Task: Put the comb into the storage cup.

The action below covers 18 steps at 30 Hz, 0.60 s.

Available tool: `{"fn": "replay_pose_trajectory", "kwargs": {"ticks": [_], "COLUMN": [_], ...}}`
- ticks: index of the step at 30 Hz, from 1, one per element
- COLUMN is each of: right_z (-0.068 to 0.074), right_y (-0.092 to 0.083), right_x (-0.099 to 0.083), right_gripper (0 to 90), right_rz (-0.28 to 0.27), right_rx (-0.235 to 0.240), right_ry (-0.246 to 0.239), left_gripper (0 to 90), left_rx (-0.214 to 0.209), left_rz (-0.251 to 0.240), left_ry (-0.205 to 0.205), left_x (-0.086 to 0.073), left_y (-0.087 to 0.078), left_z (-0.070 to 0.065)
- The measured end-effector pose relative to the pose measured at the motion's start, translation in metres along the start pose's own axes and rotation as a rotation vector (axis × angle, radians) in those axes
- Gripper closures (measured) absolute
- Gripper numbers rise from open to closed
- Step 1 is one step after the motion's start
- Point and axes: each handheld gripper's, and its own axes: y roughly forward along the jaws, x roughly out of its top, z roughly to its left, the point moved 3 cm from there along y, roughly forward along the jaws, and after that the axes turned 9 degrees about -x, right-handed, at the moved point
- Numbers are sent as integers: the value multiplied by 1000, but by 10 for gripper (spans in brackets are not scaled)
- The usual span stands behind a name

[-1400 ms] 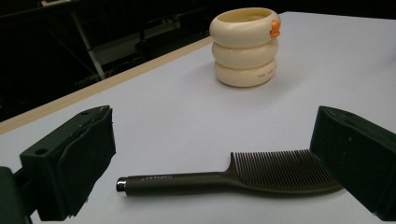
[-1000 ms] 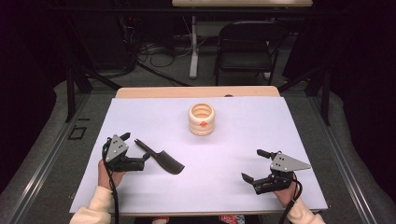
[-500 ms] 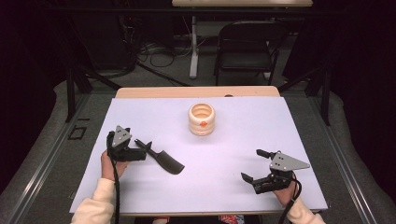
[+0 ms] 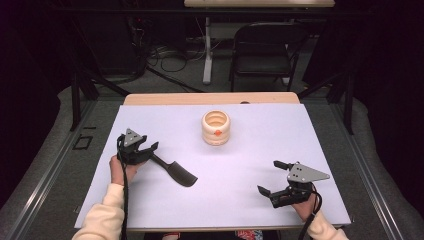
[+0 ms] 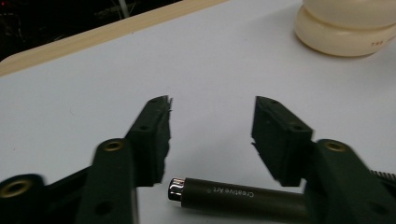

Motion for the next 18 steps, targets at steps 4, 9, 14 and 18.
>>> {"fn": "replay_pose_trajectory", "kwargs": {"ticks": [4, 9, 14, 18], "right_z": [0, 0, 0, 0], "right_y": [0, 0, 0, 1], "right_x": [0, 0, 0, 0], "right_gripper": [0, 0, 0, 0], "right_rz": [-1, -2, 1, 3], "right_rx": [1, 2, 3, 3], "right_ry": [0, -1, 0, 2], "left_gripper": [708, 882, 900, 900], "left_rx": [6, 8, 14, 6], "left_rz": [28, 43, 72, 96], "left_ry": [-16, -24, -19, -31], "left_x": [-3, -6, -7, -8], "left_y": [4, 8, 13, 16], "left_z": [5, 9, 11, 14]}}
